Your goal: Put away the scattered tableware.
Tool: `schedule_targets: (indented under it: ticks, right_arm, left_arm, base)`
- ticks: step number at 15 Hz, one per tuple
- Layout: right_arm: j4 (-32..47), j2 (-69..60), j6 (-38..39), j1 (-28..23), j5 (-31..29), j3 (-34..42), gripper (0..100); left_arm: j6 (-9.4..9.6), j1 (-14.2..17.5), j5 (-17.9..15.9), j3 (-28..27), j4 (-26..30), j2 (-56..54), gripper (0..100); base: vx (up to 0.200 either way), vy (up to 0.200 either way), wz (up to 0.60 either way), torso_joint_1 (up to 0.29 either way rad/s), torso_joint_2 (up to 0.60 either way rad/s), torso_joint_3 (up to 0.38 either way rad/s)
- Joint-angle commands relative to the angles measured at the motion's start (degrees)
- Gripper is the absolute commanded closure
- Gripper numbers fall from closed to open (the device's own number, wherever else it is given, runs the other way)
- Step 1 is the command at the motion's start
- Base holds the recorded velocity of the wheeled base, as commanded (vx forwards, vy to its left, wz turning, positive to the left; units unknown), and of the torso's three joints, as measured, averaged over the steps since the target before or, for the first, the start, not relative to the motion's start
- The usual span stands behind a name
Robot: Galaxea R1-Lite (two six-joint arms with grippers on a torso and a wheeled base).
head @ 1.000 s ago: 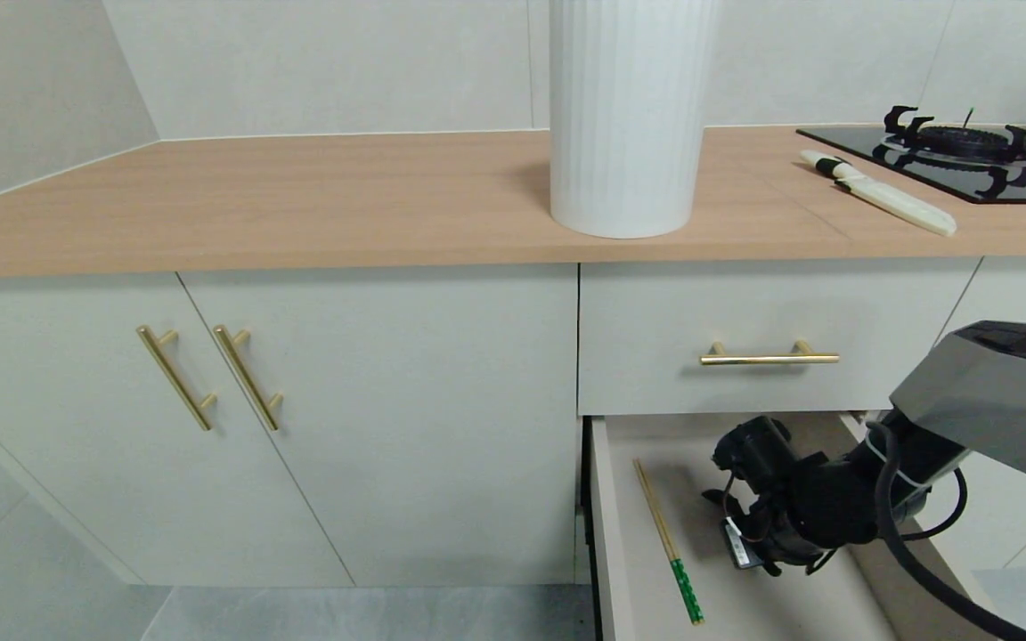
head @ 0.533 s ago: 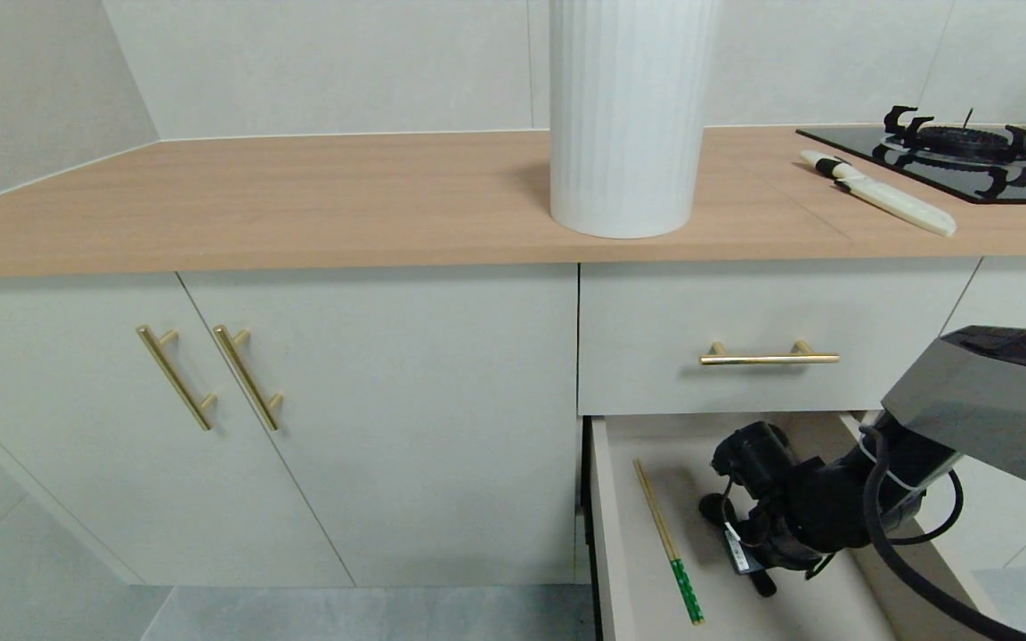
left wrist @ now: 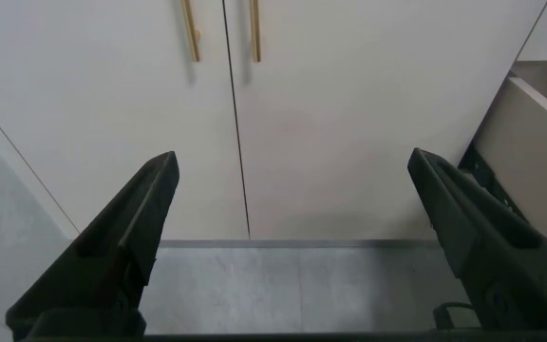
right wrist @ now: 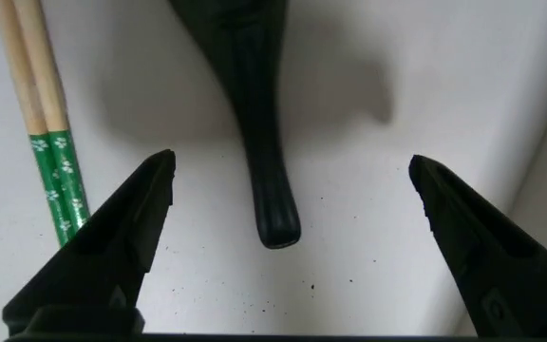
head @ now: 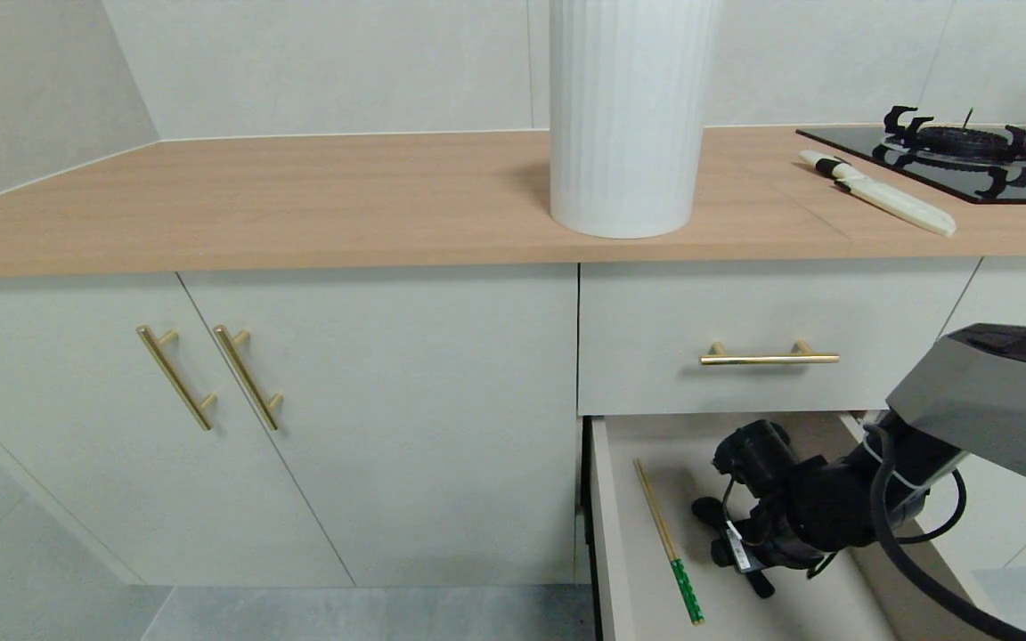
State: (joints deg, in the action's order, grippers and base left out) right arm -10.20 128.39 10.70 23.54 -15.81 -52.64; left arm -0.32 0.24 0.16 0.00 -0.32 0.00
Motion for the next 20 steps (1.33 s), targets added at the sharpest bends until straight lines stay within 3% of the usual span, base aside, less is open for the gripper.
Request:
schedule_targets:
  ticks: [1,7,9,12,14,16,20]
  right_arm:
    - [0.18,-5.43,0.02,0.01,0.34,1.93,0]
    - [0.18,-23.8,0.28,-0.25,0.52,7.29,0]
    - [0.18,-30.31,0.02,-0.07,1.13,13.88,0]
    - [0.36,-33.38,-0.16,-0.07,1.57,16.78,0]
    - [1.77,-35.23,-0.07,-0.07,1.84,17.04,0]
    - [8.89,-40.59,-0.07,1.51,3.42,15.2,0]
    - [12.58,-44.63,0.02,3.09,4.21,13.88,0]
  left_arm:
    - [-0.03,0.02,0.02,0.0,-0.03,0.0,0]
    - [-0.03,0.02,0.02,0.0,-0.03,0.09,0]
    - [-0.03,0.02,0.02,0.0,-0.03,0.0,0]
    - [-0.03,0.02,0.02,0.0,-0.03,0.0,0]
    - [-0.03,0.02,0.02,0.0,-0.03,0.0,0]
    - [-0.03,0.02,0.02,0.0,-0.03,0.0,0]
    - [-0.03,0.02,0.02,0.0,-0.03,0.0,0]
  base:
    - [0.0,0.0,0.0,0.0,0.0,0.0]
    - [0.0,0.0,0.0,0.0,0.0,0.0]
    - [0.0,0.0,0.0,0.0,0.0,0.0]
    - [0.0,0.0,0.0,0.0,0.0,0.0]
    - [0.0,0.0,0.0,0.0,0.0,0.0]
    - [0.0,0.0,0.0,0.0,0.0,0.0]
    - [0.0,0.0,0.0,0.0,0.0,0.0]
